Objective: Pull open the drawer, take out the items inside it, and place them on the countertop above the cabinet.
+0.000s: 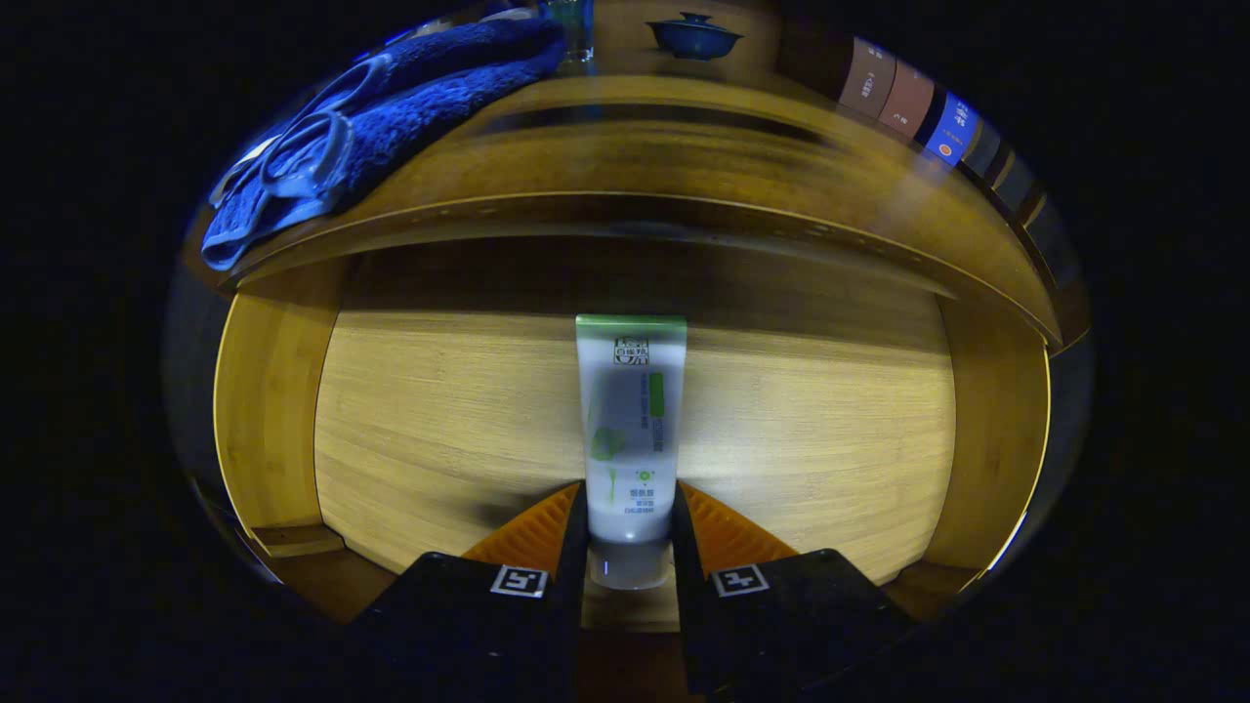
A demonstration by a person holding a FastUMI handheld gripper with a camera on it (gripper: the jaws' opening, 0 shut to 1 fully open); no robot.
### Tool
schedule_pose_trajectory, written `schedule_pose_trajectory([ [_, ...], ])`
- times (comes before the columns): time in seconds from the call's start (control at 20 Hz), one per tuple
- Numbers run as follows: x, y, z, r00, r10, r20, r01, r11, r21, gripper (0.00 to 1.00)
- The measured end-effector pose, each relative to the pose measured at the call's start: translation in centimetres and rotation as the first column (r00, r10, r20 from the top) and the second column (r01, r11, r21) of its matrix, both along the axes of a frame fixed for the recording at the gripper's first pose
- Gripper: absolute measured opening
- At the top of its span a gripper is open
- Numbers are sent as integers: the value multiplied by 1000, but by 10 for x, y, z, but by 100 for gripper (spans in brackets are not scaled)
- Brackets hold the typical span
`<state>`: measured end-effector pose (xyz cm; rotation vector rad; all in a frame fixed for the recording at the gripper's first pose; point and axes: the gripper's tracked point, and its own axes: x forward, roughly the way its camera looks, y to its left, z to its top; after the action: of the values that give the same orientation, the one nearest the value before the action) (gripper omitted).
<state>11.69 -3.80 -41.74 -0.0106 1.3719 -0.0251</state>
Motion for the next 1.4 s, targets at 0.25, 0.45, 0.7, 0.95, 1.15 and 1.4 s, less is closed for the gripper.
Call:
schedule_pose_trajectory([
  [0.25,-7,6,13,1000,3,30,-4,999,33,37],
  [0.45,-19,6,48,995,-8,97,4,999,44,37],
  [0.7,-44,5,95,985,-22,171,10,998,69,37],
  [0.95,-30,1,140,959,-34,281,10,996,87,37],
  [1.15,12,-5,164,934,-35,357,6,997,81,37],
  [1.4,82,-14,176,911,-47,410,19,997,72,37],
])
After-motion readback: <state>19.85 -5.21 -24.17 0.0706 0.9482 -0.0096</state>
